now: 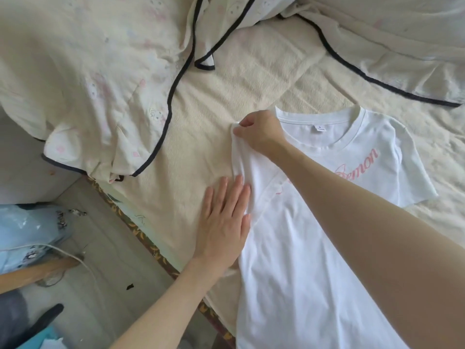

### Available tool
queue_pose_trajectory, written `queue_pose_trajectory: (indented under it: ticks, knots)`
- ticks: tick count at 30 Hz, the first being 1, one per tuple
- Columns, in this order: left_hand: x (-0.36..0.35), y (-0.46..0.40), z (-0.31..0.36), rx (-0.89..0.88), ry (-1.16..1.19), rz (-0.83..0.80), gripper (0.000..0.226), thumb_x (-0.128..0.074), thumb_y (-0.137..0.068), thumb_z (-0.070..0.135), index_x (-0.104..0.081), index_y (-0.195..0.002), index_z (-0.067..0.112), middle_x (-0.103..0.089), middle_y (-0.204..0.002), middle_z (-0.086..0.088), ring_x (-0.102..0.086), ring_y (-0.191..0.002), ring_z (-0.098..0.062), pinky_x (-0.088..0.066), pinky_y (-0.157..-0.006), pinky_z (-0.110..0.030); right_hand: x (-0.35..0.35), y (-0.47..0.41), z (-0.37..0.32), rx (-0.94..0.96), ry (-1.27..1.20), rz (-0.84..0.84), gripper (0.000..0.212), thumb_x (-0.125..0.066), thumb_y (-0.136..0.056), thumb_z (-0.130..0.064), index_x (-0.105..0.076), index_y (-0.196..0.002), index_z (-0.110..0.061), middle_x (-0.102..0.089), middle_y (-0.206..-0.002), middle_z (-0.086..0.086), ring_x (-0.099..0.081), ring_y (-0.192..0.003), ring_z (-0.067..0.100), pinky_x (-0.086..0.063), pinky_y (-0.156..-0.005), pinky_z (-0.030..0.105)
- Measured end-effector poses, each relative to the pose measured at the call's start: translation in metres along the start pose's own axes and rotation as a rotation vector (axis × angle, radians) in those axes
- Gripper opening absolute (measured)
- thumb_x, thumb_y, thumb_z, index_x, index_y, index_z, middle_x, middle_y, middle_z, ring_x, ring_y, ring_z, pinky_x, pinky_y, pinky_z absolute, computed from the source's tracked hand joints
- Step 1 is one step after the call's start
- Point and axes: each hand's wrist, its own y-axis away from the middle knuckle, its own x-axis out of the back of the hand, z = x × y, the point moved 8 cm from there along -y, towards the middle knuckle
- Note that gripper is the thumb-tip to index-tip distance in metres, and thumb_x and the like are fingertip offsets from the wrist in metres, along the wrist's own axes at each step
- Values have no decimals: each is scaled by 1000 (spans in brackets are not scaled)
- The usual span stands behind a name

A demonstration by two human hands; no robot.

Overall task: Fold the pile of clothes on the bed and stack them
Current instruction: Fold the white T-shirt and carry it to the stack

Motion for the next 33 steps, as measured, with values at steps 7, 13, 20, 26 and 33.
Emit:
queue_pose_trajectory:
  ticks: [7,13,20,26,33]
  knots:
    - [-1,2,1,-62,-13,9,49,-31,-95,27,-42,-142,24,-33,-152,-9,-28,-140,-35,-27,-111,-55,10,15,14,109,80,117,27,-52,-94,-36,-64,-97,-12,-52,-71,-7,-56,-79,21,-38,-66,29]
    - [18,-13,2,-25,78,106,44,-36,-93,21,-51,-134,15,-42,-144,-15,-30,-139,-38,-26,-110,-59,25,54,62,56,114,13,33,-65,-86,-32,-56,-115,-18,-49,-71,-7,-50,-74,18,-36,-64,29]
    - [5,-76,9,-27,-116,-38,59,-19,-96,42,-26,-149,16,-19,-156,-14,-16,-144,-33,-4,-113,-57,52,84,100,8,-2,154,17,-56,-90,-20,-55,-108,-18,-62,-70,-3,-57,-70,17,-41,-64,32]
    - [7,-72,47,-71,-106,31,58,-25,-94,40,-32,-147,16,-23,-155,-15,-21,-142,-37,-3,-109,-62,138,159,203,-264,-136,627,8,-52,-92,-16,-60,-90,-15,-60,-80,-4,-52,-73,9,-31,-64,14]
    - [-21,-74,106,-105,-134,-67,63,-32,-91,53,-30,-147,25,-20,-156,-13,-19,-142,-40,-6,-104,-71,145,167,288,-704,-842,416,32,-58,-92,-25,-51,-65,-12,-46,-47,-3,-40,-38,7,-33,-41,20]
